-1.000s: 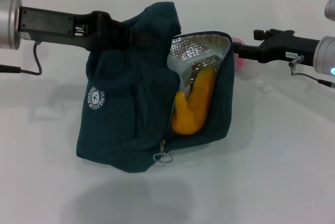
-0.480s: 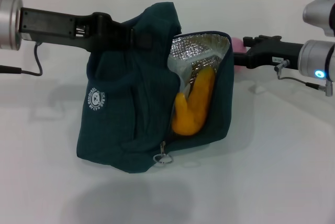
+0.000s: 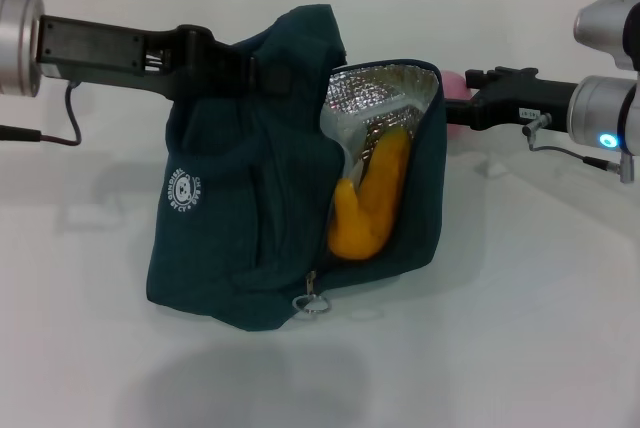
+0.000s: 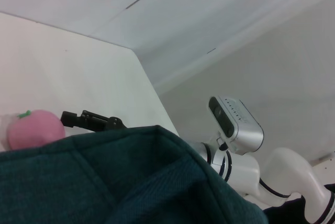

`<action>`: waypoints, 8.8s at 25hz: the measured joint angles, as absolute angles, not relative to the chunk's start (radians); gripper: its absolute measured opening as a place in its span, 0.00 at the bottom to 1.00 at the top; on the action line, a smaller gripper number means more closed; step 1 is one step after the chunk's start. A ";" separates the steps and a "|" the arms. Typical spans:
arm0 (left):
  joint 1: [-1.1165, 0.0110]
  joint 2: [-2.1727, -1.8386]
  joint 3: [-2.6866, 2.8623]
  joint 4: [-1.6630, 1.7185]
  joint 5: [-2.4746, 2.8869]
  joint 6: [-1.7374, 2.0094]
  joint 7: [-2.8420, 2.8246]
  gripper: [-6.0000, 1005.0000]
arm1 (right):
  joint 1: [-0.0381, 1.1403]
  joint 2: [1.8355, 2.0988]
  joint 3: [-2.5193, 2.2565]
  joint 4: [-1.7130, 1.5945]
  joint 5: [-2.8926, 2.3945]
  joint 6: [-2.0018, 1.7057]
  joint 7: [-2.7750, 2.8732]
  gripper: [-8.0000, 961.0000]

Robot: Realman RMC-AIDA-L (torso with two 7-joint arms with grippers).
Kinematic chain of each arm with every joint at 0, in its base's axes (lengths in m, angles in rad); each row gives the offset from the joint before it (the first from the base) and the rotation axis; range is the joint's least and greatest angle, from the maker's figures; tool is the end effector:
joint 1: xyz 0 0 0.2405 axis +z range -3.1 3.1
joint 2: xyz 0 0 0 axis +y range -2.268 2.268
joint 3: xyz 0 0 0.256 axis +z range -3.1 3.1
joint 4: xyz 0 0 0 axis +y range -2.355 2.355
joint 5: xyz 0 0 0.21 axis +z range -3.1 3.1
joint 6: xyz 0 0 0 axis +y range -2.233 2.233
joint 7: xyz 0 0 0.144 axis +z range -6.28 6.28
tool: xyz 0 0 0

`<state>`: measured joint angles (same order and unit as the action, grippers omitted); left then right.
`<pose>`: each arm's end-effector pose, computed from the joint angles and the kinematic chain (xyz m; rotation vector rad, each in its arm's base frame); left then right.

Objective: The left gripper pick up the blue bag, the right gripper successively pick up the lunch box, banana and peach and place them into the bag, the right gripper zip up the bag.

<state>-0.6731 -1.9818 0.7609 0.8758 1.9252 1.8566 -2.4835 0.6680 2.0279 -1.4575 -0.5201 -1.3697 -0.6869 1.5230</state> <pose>-0.1810 0.3520 0.0643 2.4747 1.5055 0.6733 0.2322 0.4182 -0.0535 -2.3804 0.7712 0.4250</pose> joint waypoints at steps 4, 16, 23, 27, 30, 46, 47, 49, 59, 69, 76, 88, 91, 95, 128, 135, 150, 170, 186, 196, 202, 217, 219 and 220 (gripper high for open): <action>-0.673 -1.982 0.761 0.876 1.925 1.856 -2.484 0.05 | 0.667 2.028 -1.466 -0.523 -1.368 -0.676 1.523 0.74; -0.680 -1.980 0.761 0.876 1.925 1.856 -2.484 0.05 | 0.666 2.028 -1.468 -0.526 -1.368 -0.667 1.523 0.53; -0.680 -1.980 0.761 0.876 1.925 1.856 -2.486 0.05 | 0.664 2.028 -1.468 -0.525 -1.368 -0.662 1.523 0.22; -0.680 -1.981 0.761 0.876 1.924 1.856 -2.486 0.05 | 0.664 2.028 -1.468 -0.522 -1.369 -0.655 1.523 0.18; -0.679 -1.982 0.761 0.876 1.923 1.856 -2.486 0.05 | 0.659 2.028 -1.468 -0.526 -1.370 -0.655 1.523 0.16; -0.658 -1.979 0.753 0.875 1.917 1.858 -2.486 0.05 | 0.524 2.019 -1.409 -0.679 -1.295 -0.707 1.523 0.07; -0.657 -1.979 0.753 0.875 1.917 1.858 -2.486 0.05 | 0.507 2.019 -1.374 -0.693 -1.292 -0.748 1.523 0.07; -0.652 -1.978 0.752 0.874 1.917 1.858 -2.485 0.05 | 0.488 2.019 -1.321 -0.707 -1.287 -0.814 1.522 0.06; -0.636 -1.973 0.750 0.837 1.915 1.856 -2.481 0.05 | 0.436 2.013 -1.221 -0.709 -1.117 -1.223 1.448 0.05; -0.623 -1.974 0.749 0.836 1.917 1.852 -2.477 0.05 | 0.494 2.018 -1.347 -0.705 -1.122 -1.439 1.445 0.08; -0.598 -1.973 0.723 0.836 1.916 1.850 -2.469 0.05 | 0.498 2.021 -1.405 -0.708 -1.122 -1.488 1.426 0.10; -0.597 -1.973 0.712 0.836 1.916 1.850 -2.461 0.05 | 0.525 2.019 -1.455 -0.673 -1.140 -1.433 1.423 0.14; -0.598 -1.973 0.711 0.836 1.916 1.850 -2.461 0.05 | 0.526 2.019 -1.454 -0.672 -1.143 -1.432 1.423 0.15; -0.597 -1.973 0.710 0.836 1.916 1.850 -2.461 0.05 | 0.530 2.019 -1.455 -0.672 -1.144 -1.431 1.423 0.28; -0.594 -1.978 0.700 0.836 1.914 1.851 -2.461 0.05 | 0.487 2.014 -1.215 -0.282 -1.159 -1.453 1.942 0.60; -0.598 -1.979 0.705 0.836 1.915 1.851 -2.459 0.05 | 0.564 2.026 -1.237 -0.234 -1.163 -1.418 1.949 0.60; -0.601 -1.983 0.707 0.836 1.918 1.852 -2.456 0.05 | 0.574 2.028 -1.292 -0.248 -1.139 -1.424 1.785 0.26; -0.647 -1.999 0.709 0.835 1.855 1.910 -2.461 0.05 | 0.516 2.001 -1.283 -0.298 -0.956 -1.663 1.630 0.07; -0.659 -2.030 0.771 0.654 1.898 1.725 -2.382 0.05 | 0.478 1.999 -1.206 -0.375 -1.020 -1.641 1.636 0.10; -0.643 -2.039 0.772 0.631 1.914 1.692 -2.346 0.05 | 0.468 2.014 -1.197 -0.354 -1.047 -1.626 1.603 0.13; -0.643 -2.045 0.772 0.630 1.914 1.697 -2.336 0.05 | 0.439 2.014 -1.195 -0.356 -1.046 -1.684 1.566 0.14; -0.643 -2.046 0.770 0.630 1.917 1.693 -2.326 0.05 | 0.336 2.007 -1.162 -0.353 -1.165 -1.991 1.226 0.86; -0.639 -2.046 0.766 0.630 1.913 1.686 -2.325 0.05 | 0.330 2.008 -1.163 -0.349 -1.233 -2.021 1.148 0.87; -0.636 -2.046 0.764 0.630 1.910 1.680 -2.325 0.05 | 0.329 2.008 -1.163 -0.341 -1.266 -2.023 1.109 0.87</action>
